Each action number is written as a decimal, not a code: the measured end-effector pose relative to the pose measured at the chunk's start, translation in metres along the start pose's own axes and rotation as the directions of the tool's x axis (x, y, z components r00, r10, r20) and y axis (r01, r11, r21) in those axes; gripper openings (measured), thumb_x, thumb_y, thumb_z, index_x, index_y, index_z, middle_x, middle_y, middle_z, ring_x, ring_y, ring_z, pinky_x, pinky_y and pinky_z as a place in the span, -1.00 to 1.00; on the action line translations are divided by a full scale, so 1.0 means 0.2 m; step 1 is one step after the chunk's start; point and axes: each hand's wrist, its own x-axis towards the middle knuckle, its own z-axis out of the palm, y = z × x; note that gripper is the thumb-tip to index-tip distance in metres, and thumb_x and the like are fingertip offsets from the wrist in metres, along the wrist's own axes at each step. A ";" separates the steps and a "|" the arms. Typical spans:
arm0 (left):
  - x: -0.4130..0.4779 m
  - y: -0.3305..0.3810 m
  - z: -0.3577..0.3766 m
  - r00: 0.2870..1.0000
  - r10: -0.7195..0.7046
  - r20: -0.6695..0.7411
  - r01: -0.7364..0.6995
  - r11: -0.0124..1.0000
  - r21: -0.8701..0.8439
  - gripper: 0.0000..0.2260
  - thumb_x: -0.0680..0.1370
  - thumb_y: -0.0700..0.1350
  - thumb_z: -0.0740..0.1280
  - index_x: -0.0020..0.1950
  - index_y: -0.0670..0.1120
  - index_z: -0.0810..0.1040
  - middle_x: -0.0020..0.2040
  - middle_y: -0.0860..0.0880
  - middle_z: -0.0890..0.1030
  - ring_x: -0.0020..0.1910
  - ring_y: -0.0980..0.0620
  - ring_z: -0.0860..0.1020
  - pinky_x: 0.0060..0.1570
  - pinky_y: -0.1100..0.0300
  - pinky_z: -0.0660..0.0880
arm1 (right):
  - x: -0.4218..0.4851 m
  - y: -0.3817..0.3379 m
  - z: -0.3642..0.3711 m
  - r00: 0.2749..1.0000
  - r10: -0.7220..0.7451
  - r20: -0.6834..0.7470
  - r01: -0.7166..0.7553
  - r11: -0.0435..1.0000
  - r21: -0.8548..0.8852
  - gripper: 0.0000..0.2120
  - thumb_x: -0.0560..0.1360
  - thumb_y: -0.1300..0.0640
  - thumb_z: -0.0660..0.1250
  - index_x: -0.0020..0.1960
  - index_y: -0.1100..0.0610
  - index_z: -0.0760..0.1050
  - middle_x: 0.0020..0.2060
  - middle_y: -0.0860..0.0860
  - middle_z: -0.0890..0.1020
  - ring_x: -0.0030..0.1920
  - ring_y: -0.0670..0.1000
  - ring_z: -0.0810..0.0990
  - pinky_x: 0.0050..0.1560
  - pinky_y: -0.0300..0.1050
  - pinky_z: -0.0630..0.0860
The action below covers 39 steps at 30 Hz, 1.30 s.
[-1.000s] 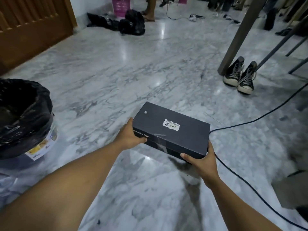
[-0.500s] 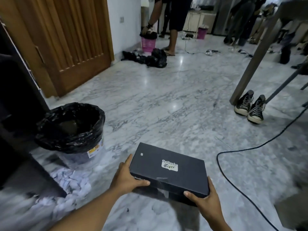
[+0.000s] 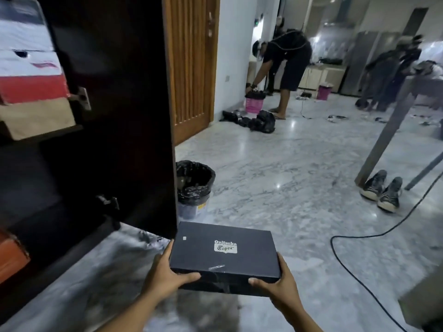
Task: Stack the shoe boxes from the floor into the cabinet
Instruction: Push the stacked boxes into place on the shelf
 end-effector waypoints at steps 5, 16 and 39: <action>-0.37 0.07 -0.38 0.992 0.017 -0.121 -0.027 0.997 -0.074 0.03 0.04 0.18 0.71 0.42 0.33 0.28 0.15 0.28 0.62 0.16 0.25 0.58 0.19 0.10 0.53 | -0.17 -0.26 0.27 0.992 -0.064 0.111 0.062 0.998 0.028 -0.20 0.12 0.24 0.73 0.26 -0.08 0.49 0.05 -0.17 0.70 0.07 -0.13 0.67 -0.05 -0.21 0.63; -0.87 0.39 -1.30 0.844 0.033 -0.536 -0.032 0.999 0.011 0.17 0.08 -0.08 0.73 0.58 -0.06 0.19 0.33 0.05 0.54 0.28 0.09 0.52 0.24 0.22 0.41 | -0.17 -0.91 0.99 0.864 -0.281 0.418 0.246 0.960 0.135 0.12 0.07 -0.10 0.74 0.50 -0.09 0.26 0.28 -0.10 0.57 0.25 -0.06 0.58 0.19 -0.02 0.61; -1.33 1.83 -2.96 0.032 0.367 -0.930 0.146 0.918 0.368 0.12 -0.04 0.48 0.52 0.46 0.17 0.28 0.26 0.00 0.45 0.20 -0.02 0.49 0.24 -0.04 0.50 | -0.18 -3.20 2.16 0.600 -0.739 0.307 0.271 0.548 0.791 -0.20 0.39 0.21 0.58 0.50 0.15 0.23 0.25 -0.01 0.50 0.22 -0.05 0.51 0.04 -0.43 0.49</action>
